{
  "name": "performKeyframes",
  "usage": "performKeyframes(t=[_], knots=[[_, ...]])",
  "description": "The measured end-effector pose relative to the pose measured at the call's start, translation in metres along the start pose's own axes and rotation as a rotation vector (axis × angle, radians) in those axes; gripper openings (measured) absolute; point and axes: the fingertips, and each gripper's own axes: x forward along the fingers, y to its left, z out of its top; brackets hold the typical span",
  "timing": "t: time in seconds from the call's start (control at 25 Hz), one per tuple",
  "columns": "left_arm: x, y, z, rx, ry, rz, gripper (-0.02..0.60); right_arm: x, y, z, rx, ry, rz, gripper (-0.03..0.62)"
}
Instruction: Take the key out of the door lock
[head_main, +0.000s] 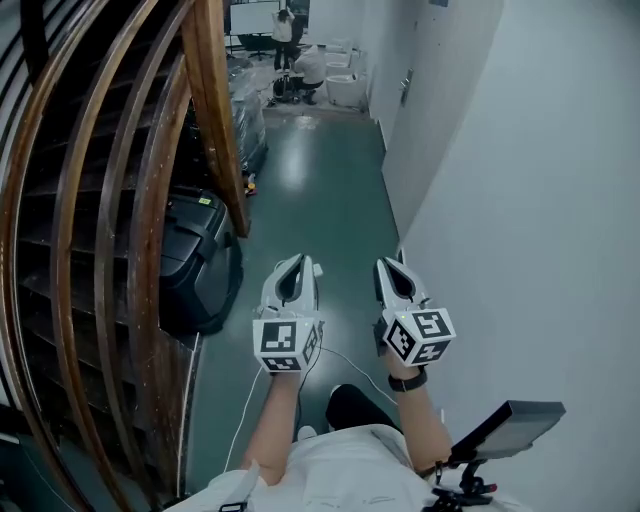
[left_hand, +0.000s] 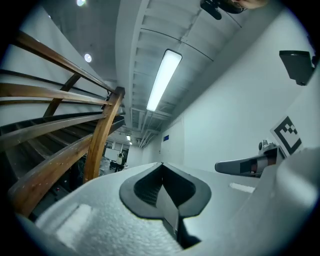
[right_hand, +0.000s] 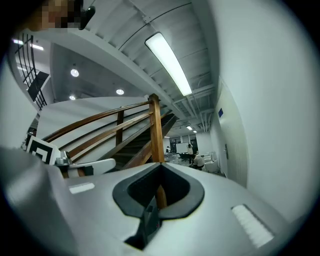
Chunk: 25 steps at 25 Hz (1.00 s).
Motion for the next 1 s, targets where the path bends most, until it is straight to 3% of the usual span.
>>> performKeyframes(t=[0.32,0.4,0.48,0.6,0.8,1.0], knots=[[0.086,0.035,-0.039,0.025,0.039,0.003,-0.003,0.096,-0.045,-0.035,0.115,0.04,0.033,0.005],[0.122,0.037,-0.041,0.064,0.046,0.011,-0.003,0.124,-0.061,-0.032,0.081,0.055,0.045,0.005],[0.16,0.035,-0.035,0.127,0.032,0.026,-0.003,0.15,-0.075,-0.021,-0.034,0.049,0.048,0.005],[0.218,0.026,-0.031,0.158,0.033,0.009,-0.003,0.184,-0.104,0.008,-0.16,-0.013,0.035,0.005],[0.284,0.024,-0.034,0.172,0.058,0.009,0.0,0.234,-0.164,0.032,-0.193,-0.023,-0.02,-0.005],[0.317,0.05,-0.044,0.171,0.065,0.063,0.0,0.288,-0.202,0.013,-0.142,0.071,-0.07,-0.005]])
